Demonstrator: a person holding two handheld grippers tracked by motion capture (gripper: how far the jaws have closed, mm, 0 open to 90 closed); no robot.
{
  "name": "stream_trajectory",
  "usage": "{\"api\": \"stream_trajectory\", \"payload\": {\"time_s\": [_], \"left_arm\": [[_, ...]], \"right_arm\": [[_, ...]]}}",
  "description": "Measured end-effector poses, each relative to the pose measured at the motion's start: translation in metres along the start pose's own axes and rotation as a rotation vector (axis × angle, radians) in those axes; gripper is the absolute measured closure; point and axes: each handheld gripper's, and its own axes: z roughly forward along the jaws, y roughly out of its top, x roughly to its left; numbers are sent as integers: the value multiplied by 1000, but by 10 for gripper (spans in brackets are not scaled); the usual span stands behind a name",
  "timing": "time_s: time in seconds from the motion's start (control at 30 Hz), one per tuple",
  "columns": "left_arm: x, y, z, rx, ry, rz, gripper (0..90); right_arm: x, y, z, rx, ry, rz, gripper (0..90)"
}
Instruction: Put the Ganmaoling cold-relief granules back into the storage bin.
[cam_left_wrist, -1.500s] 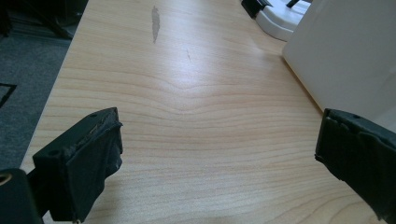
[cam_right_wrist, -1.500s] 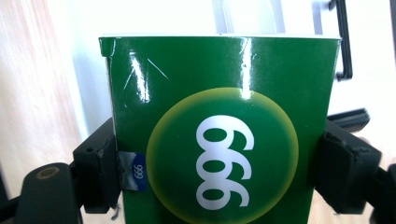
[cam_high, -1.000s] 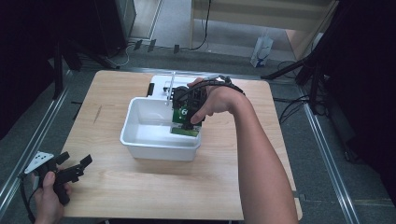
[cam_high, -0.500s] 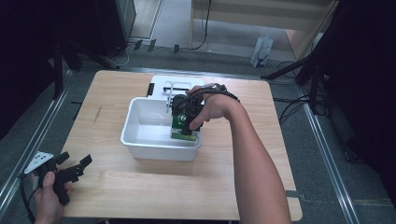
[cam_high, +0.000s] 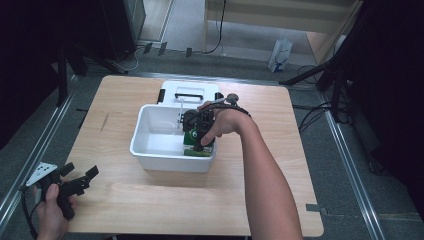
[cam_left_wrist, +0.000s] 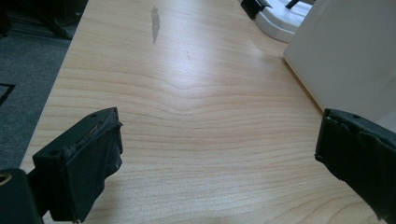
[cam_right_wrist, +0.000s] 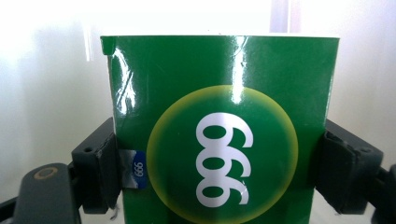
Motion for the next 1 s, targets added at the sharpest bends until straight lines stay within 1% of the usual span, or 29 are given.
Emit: {"api": "stream_trajectory", "payload": {"time_s": [0.1,0.13,0.23,0.3,0.43,0.47,0.5,0.53,0.6,0.63,0.67,0.7,0.73,0.77,0.83,0.9,0.93,1.0], "left_arm": [[0,0,0,0,0,1,12],[0,0,0,0,-1,1,12],[0,0,0,3,0,3,12],[0,0,0,3,-1,1,12],[0,0,0,3,0,1,12],[0,0,0,4,-1,1,12],[0,0,0,3,0,0,12],[0,0,0,3,0,1,12],[0,0,0,3,0,2,12],[0,0,0,4,0,2,12],[0,0,0,3,0,4,12],[0,0,0,4,0,4,12],[0,0,0,4,0,4,12],[0,0,0,3,1,3,12],[0,0,0,3,2,3,12],[0,0,0,3,2,5,12],[0,0,0,3,2,5,12],[-1,0,0,5,3,5,12]], "right_arm": [[0,1,6,26,9,9,162],[-1,3,9,43,16,12,162],[0,4,12,50,30,26,162],[1,4,14,59,25,22,161],[2,4,15,53,12,39,156],[3,4,15,59,7,44,151],[4,4,12,76,-3,74,132],[4,4,12,76,-3,74,132],[4,3,6,53,-33,80,118],[2,3,2,41,-31,82,101],[1,2,-3,22,-31,95,71],[1,2,-3,22,-31,95,71],[0,1,-7,11,-43,97,69],[-1,0,-11,1,-58,112,68],[-2,-3,-20,-32,-66,126,42],[-3,-6,-29,-62,-65,140,22],[-3,-7,-33,-73,-65,147,22],[-2,-10,-41,-78,-72,162,7]]}}
